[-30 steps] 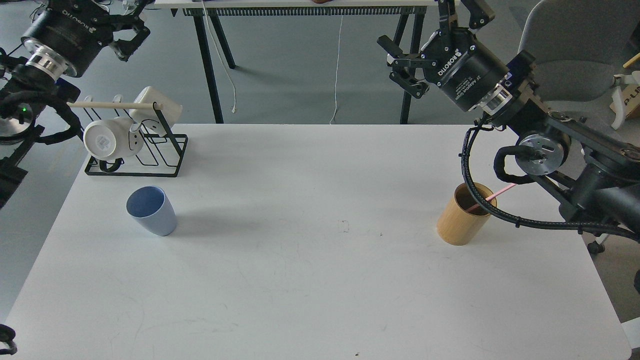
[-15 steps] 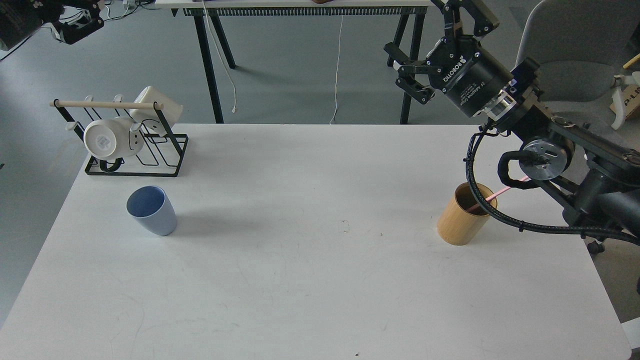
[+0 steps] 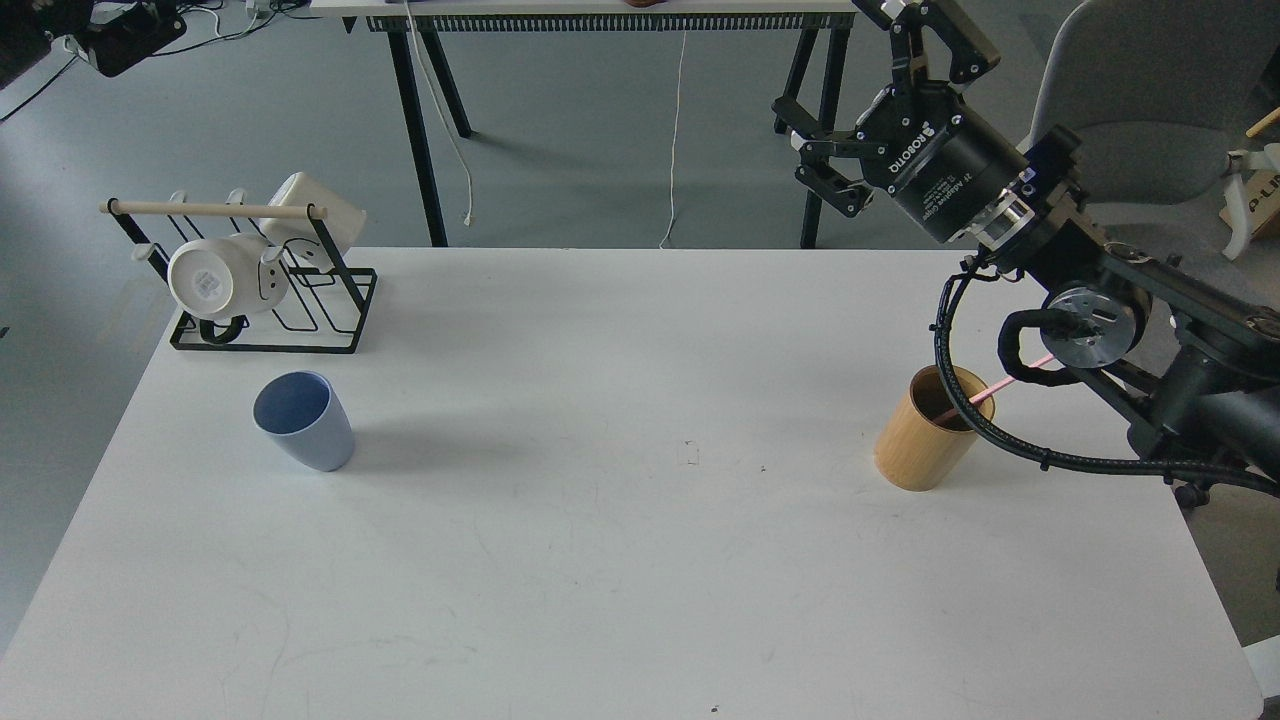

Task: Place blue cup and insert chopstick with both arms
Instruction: 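Lower the left gripper to the light blue cup's rim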

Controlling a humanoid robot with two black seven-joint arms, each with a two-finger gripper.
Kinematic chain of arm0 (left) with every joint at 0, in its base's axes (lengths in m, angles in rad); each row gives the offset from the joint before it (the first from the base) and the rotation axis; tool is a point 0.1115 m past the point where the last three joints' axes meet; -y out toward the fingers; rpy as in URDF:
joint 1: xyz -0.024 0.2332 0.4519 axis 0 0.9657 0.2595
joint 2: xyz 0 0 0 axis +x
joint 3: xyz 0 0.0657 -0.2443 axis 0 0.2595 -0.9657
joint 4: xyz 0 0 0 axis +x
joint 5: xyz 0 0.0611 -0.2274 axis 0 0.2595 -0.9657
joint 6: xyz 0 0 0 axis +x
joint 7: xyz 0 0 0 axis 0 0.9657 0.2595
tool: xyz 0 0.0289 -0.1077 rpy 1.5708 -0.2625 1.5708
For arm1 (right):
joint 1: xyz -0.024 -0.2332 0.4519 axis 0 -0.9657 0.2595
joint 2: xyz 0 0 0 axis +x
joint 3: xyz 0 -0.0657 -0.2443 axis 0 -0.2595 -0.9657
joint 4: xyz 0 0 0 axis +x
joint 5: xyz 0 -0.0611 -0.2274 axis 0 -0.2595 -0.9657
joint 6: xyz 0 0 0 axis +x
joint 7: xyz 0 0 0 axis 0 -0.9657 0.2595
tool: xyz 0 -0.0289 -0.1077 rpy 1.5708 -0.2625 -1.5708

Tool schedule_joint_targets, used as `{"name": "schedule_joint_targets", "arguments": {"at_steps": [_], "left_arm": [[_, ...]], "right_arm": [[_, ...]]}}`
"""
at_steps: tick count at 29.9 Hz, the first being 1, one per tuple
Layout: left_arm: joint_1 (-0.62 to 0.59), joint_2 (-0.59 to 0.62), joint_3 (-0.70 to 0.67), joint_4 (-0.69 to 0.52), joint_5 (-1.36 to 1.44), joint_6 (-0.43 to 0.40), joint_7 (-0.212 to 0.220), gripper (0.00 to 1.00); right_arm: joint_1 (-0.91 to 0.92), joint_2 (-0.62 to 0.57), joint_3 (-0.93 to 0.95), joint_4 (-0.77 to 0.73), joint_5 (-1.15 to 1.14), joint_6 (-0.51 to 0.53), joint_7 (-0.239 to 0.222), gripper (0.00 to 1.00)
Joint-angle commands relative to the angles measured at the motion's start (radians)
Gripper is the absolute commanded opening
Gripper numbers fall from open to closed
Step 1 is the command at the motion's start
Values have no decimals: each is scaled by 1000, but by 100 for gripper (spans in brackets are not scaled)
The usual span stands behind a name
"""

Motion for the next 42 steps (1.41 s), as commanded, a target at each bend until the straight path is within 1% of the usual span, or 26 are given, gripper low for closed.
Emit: {"name": "schedule_joint_targets", "arguments": {"at_steps": [1,7,11,13,16,20,23,28,34,37,42], "left_arm": [[15,-4,24,-2,285,0,-31,100],[12,3,209,2,521,0,-37,100],[15,3,259,11,693,0,-37,99],[18,4,275,20,751,21,-37,99],[16,6,308,65,825,50,-37,98],[18,0,323,126,909,59,-37,98],[18,-17,337,210,972,59,-37,98],[18,-120,355,344,1037,61,-37,98],[48,-172,357,369,1063,61,-37,98],[64,-194,357,399,1072,61,-37,98],[94,-214,357,415,1077,63,-37,98]], "right_arm": [[-17,-1,-1,0,0,0,0,100],[-37,-1,-1,0,0,0,0,100],[-37,-1,-1,-2,0,0,0,100],[-38,-1,-2,-2,0,0,0,100],[-43,2,-5,-2,0,0,0,100],[-50,5,-5,0,-1,0,0,100],[-52,2,-5,3,-1,0,0,100],[-58,-1,-4,3,-1,0,0,100],[-70,-1,-2,6,-1,0,0,100],[-73,-1,-2,8,-1,0,0,100],[-81,-1,-2,8,-1,0,0,100]]}}
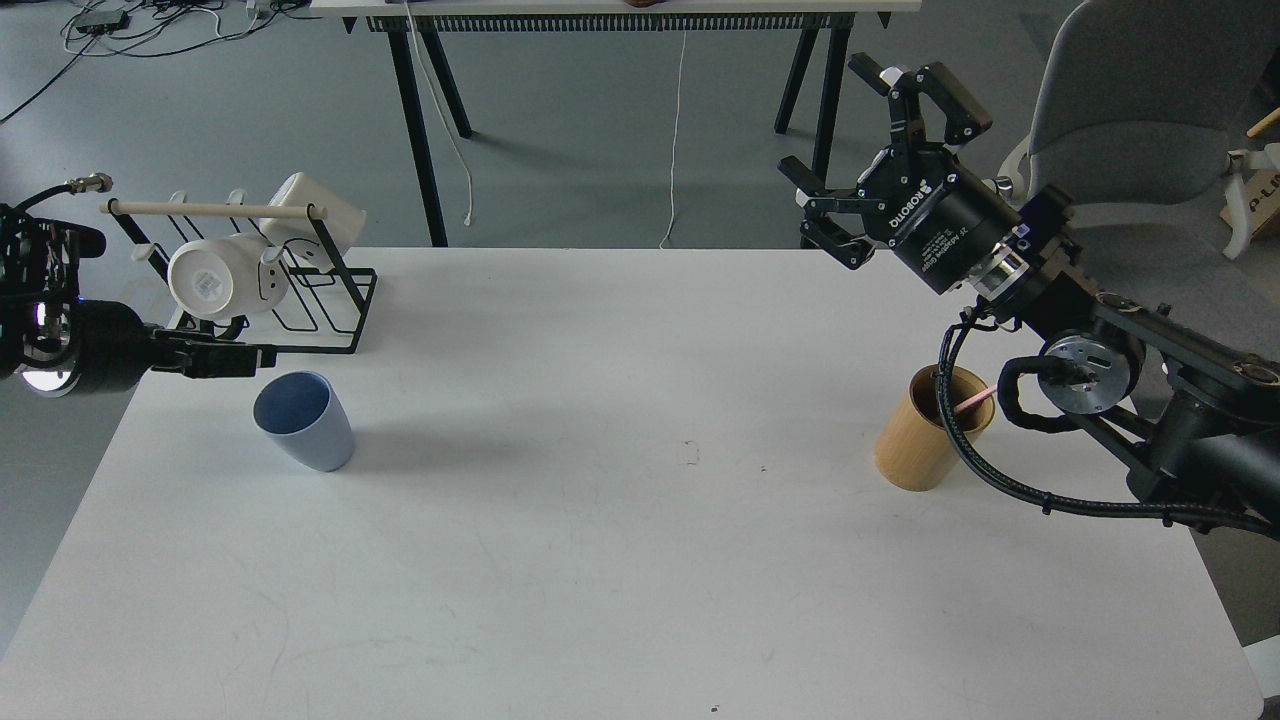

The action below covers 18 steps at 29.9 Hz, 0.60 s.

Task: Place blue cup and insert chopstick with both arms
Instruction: 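Lower the left gripper to the light blue cup's rim, then grasp the light blue cup with the left gripper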

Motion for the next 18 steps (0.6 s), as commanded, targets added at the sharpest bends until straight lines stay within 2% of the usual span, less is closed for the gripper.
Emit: {"name": "schedule_joint_targets", "arguments": {"at_steps": [1,7,15,18], "left_arm": [[25,-16,0,16,1,7,0,98],[48,-84,0,92,-2,49,0,97],[79,-122,0,143,-3,55,0,97],[83,-137,0,155,-5,64,0,94]], "right_arm": [[-4,1,0,0,0,0,0,100],[-4,1,0,0,0,0,0,100],[-11,1,2,0,0,0,0,100],[-11,-1,2,0,0,0,0,100]]}}
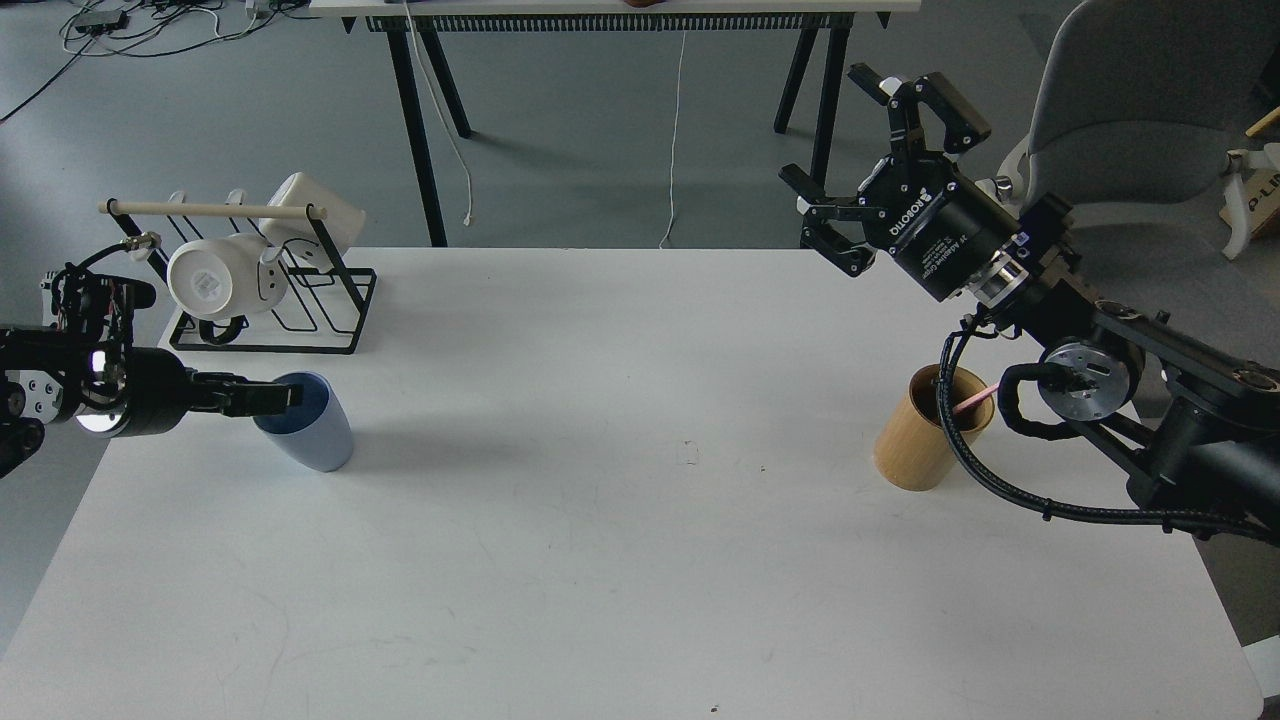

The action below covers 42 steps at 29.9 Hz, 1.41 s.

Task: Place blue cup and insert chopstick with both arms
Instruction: 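Grasp the light blue cup with the left gripper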

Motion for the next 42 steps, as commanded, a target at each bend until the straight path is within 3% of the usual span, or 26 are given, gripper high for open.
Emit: {"name": "schedule_joint_targets", "arguments": {"at_steps": [1,16,24,28,36,42], "left_arm": [[5,-18,0,16,-1,9,0,92],[15,-35,1,30,4,86,0,60],[32,-30,0,30,4,87,0,56],[34,-29,1,28,2,87,0,45],[42,-30,1,28,5,104,0,10],[51,-29,1,28,4,116,0,4]], "right_arm": [[-1,0,0,0,0,0,0,100],[-27,0,7,3,2,0,0,100],[-30,0,10,3,2,0,0,100],[-30,0,11,3,2,0,0,100],[-31,0,11,5,2,0,0,100],[-31,-1,13,5,2,0,0,100]]}}
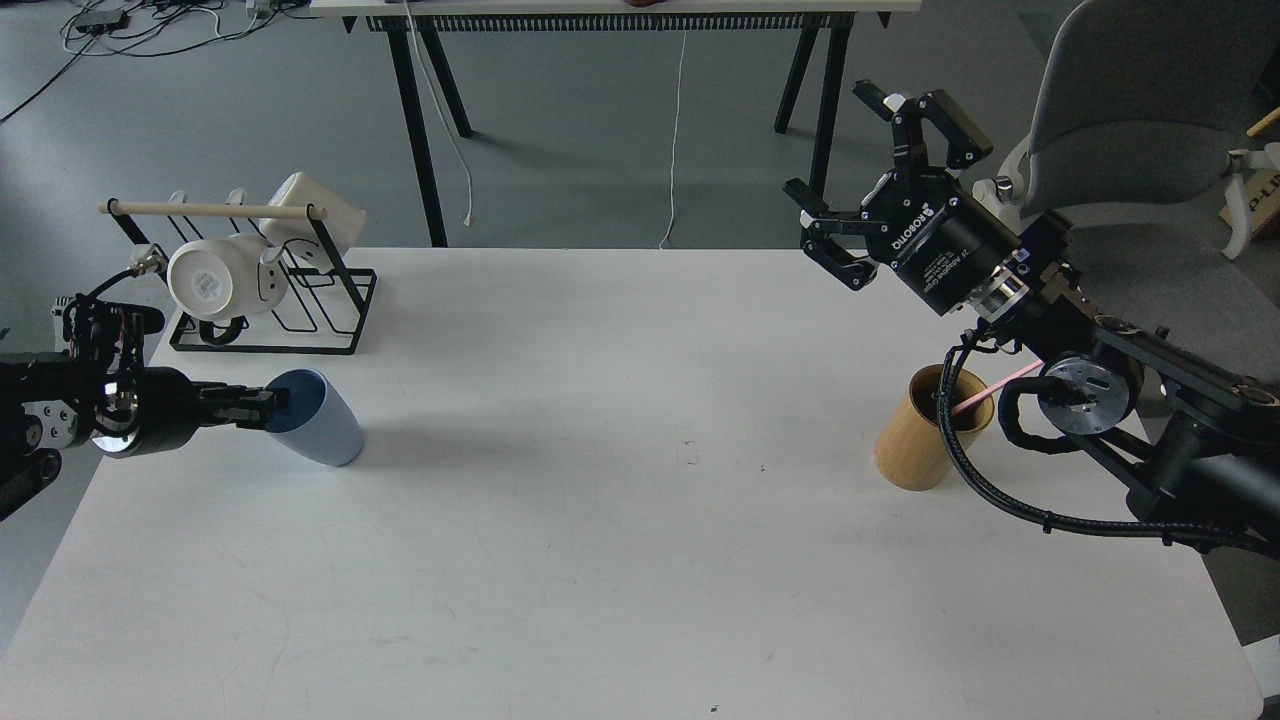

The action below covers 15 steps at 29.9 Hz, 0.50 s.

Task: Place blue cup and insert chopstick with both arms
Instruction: 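Grasp the light blue cup with the left gripper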

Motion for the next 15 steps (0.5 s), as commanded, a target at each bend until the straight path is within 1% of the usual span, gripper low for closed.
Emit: {"name": "schedule_joint_targets", "arguments": {"at_steps": [1,6,10,15], "left_arm": [[2,2,-1,0,-1,3,0,4],[2,4,-1,0,-1,5,0,3],[-1,4,-1,-11,-3,32,0,2],[-6,13,-3,-35,-3,35,0,2]], "right_arm": [[0,0,1,0,0,0,0,100],[-2,0,1,0,0,0,0,100],[0,0,1,0,0,0,0,100],[-2,0,1,-2,0,0,0,100]]}}
